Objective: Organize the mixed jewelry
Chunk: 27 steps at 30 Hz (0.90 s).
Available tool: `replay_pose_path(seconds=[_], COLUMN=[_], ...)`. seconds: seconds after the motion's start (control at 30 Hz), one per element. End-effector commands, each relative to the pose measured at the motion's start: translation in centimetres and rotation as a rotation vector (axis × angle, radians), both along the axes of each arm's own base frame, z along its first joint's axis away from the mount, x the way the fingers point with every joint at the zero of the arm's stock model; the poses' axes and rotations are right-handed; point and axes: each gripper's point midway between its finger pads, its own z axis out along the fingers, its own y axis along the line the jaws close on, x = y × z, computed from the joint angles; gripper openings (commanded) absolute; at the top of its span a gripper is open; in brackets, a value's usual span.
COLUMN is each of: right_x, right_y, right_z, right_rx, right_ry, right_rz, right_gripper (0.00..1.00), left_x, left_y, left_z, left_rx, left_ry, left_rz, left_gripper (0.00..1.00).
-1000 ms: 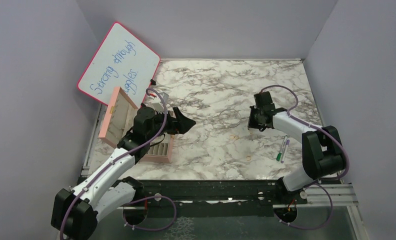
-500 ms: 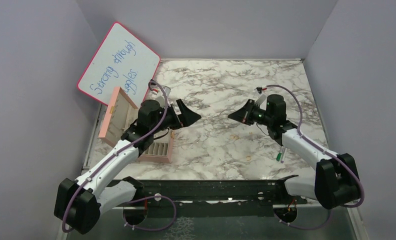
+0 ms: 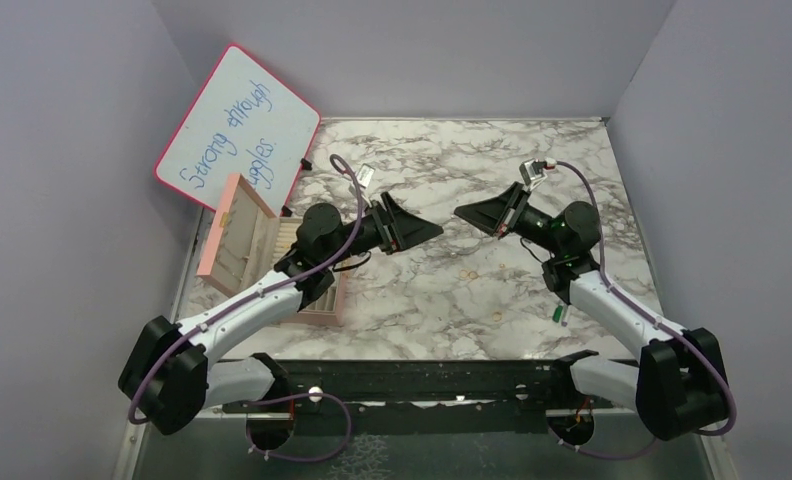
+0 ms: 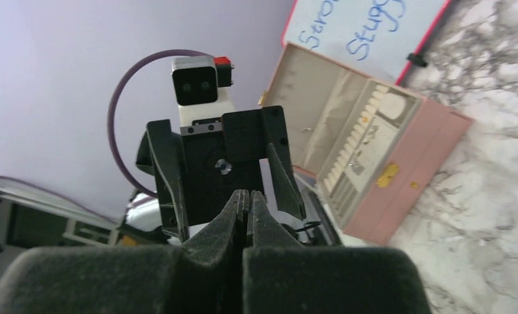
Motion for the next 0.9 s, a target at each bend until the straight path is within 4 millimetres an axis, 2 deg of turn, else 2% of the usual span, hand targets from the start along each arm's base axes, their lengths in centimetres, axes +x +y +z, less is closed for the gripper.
replay_pose_path(seconds=[0.0, 0.1, 0.17, 0.47, 0.6, 0.87], right_x=[-2.6, -3.0, -3.3, -4.0, -4.1, -4.2], right_y=[0.2, 0.1, 0.1, 0.2, 0.2, 0.3], right_z=[3.4, 3.7, 4.0, 4.3, 4.2, 3.9], right_rx=[0.143, 0.166, 0.178, 0.185, 0.179, 0.171], right_ry=[-0.01, -0.007, -0.004, -0.023, -0.031, -0.034], right_rz=[0.116, 0.134, 0.146, 0.174, 0.177, 0.182], right_gripper=[0.01, 0.01, 0.01, 0.01, 0.01, 0.01], left_x=[-1.9, -2.2, -2.2, -2.5, -2.5, -2.1], left_y=[-1.5, -2.0, -2.2, -3.8, -3.9, -3.9], left_z=[6.5, 7.3, 7.5, 7.8, 7.8, 7.2], left_rx=[-0.193, -0.222, -0.235, -0.334, -0.363, -0.359], left_ry=[-0.126, -0.127, -0.123, -0.065, -0.046, -0.031], left_rz=[-0.11, -0.124, -0.13, -0.178, -0.187, -0.164], left_gripper=[0.79, 0.67, 0.63, 0.58, 0.5, 0.41])
